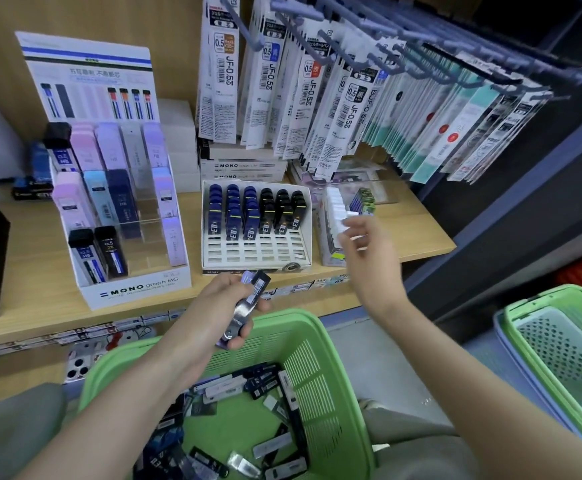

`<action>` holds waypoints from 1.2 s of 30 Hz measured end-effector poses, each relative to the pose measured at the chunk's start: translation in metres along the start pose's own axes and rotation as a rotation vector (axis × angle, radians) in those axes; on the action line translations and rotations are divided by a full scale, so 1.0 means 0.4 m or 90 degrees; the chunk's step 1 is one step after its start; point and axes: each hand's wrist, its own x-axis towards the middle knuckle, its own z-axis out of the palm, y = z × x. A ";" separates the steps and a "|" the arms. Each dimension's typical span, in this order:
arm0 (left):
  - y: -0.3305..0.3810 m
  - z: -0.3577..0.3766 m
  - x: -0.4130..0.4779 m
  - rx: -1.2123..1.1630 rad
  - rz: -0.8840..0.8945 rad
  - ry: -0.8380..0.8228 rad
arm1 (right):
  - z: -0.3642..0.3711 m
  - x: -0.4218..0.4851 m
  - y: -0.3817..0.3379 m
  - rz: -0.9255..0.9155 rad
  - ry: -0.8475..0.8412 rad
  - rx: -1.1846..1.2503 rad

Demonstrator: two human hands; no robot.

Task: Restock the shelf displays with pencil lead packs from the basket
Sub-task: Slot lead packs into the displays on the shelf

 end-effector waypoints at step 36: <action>0.001 0.042 0.093 0.020 -0.025 0.002 | -0.004 0.368 0.126 -0.178 -0.049 -0.508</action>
